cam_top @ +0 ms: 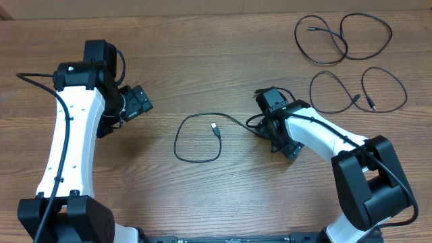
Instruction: Untangle cables
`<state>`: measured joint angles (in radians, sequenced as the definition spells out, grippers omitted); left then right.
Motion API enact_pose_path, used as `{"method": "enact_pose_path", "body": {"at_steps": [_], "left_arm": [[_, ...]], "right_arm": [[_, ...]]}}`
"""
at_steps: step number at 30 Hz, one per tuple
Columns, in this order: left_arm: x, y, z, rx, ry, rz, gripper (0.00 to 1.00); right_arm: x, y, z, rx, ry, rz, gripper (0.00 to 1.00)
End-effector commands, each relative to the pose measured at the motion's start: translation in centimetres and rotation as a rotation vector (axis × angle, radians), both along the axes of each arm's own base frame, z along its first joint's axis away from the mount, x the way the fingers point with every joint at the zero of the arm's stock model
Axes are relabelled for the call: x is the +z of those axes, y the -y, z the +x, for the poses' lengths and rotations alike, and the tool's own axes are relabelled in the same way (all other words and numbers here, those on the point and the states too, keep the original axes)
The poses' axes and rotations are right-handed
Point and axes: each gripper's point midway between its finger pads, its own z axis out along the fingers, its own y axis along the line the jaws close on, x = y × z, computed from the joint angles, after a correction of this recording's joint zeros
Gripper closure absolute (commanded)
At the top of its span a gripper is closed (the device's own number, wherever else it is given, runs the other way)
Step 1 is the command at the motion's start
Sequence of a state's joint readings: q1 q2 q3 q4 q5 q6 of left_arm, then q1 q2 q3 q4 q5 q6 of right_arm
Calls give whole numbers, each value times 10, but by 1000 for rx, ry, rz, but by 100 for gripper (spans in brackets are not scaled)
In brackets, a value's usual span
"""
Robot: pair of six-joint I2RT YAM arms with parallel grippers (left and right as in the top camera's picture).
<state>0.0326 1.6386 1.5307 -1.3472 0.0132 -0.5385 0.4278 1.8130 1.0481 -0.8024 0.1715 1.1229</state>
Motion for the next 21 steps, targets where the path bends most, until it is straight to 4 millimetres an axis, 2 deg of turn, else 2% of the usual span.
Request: {"method": "enact_pose_path", "body": {"at_steps": [1,4,14,16,18,19,21], "left_arm": [[-1,1,1,-33,-6,16,0],[-1,1,1,-33,-6,16,1],[-1,1,0,-34,-12,15,1],[-1,1,-1,-34,-12,15,1],[-1,1,-1,-33,-12,15,0],[-1,1,0,-34,-12,15,0],[-1,1,0,-33,-12,15,0]], "right_arm": [[-3,-2,-4,-3,-11,11,19],[-3,-2,-5,-3,-13,11,30],[-3,0,-8,-3,-25,7,78],[-1,0,-8,-2,-30,4,83],[2,0,-8,1,-36,0,93],[5,0,-9,1,-41,-2,96],[12,0,-9,1,-49,-6,96]]}}
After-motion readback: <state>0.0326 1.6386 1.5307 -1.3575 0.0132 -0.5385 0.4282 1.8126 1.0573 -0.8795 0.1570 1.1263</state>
